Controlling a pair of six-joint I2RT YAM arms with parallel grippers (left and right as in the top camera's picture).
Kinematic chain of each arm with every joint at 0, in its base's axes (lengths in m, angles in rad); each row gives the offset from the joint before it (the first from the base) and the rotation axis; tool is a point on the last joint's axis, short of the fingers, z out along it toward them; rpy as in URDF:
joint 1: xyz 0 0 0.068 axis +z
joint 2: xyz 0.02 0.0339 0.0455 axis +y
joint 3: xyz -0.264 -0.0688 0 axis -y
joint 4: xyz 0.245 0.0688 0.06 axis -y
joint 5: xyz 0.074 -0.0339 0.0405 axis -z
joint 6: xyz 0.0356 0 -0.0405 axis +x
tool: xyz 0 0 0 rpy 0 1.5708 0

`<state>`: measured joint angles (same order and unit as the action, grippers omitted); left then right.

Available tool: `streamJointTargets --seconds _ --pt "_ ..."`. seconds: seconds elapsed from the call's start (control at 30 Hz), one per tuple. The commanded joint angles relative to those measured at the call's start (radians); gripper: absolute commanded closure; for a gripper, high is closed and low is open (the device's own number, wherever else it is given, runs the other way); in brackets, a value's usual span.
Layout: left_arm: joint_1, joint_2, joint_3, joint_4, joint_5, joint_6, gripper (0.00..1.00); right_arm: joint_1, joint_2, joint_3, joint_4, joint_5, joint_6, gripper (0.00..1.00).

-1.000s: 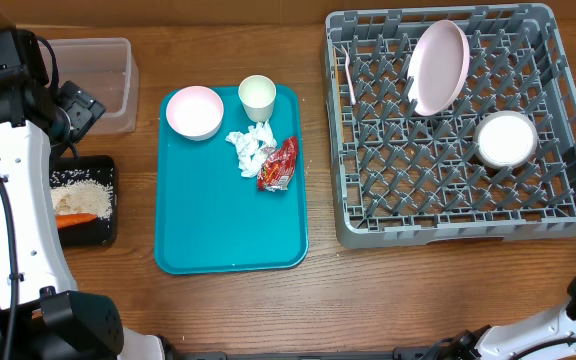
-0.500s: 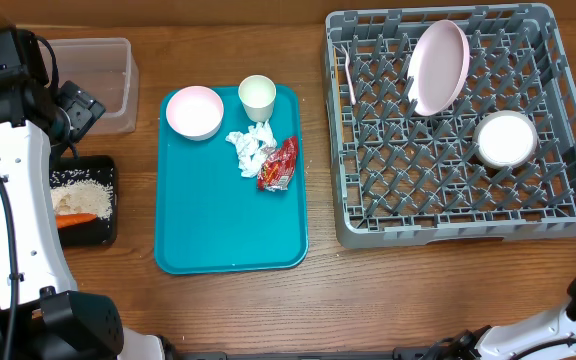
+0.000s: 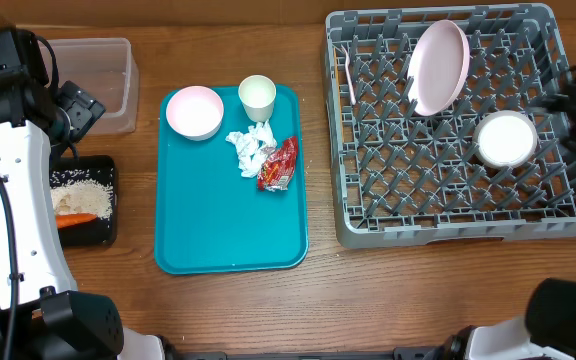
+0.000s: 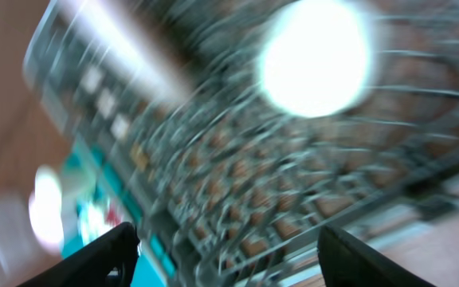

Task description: Sort waste into correct bins and load items into the dishwasher rack

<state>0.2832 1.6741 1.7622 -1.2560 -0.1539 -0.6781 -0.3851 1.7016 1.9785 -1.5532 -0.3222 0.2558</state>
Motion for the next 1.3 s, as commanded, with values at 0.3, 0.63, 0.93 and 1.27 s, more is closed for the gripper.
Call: streamJointTargets --seconds 0.3,0.63,0.93,1.27 --pt "-0.003 0.003 -0.004 0.003 -0.010 0.005 0.00 0.589 -0.002 0.024 0.045 -0.031 -0.095 0.39" --pt "-0.003 0.003 -0.004 0.004 -0.010 0.005 0.00 0.724 -0.002 0.024 0.066 -0.031 -0.012 0.96" --pt "-0.003 0.003 -0.004 0.003 -0.010 0.005 0.00 0.732 -0.002 0.024 0.065 0.054 0.077 0.96" --pt "-0.003 0.003 -0.004 0.003 -0.010 0.005 0.00 0.732 -0.002 0.024 0.036 0.133 0.086 0.96"
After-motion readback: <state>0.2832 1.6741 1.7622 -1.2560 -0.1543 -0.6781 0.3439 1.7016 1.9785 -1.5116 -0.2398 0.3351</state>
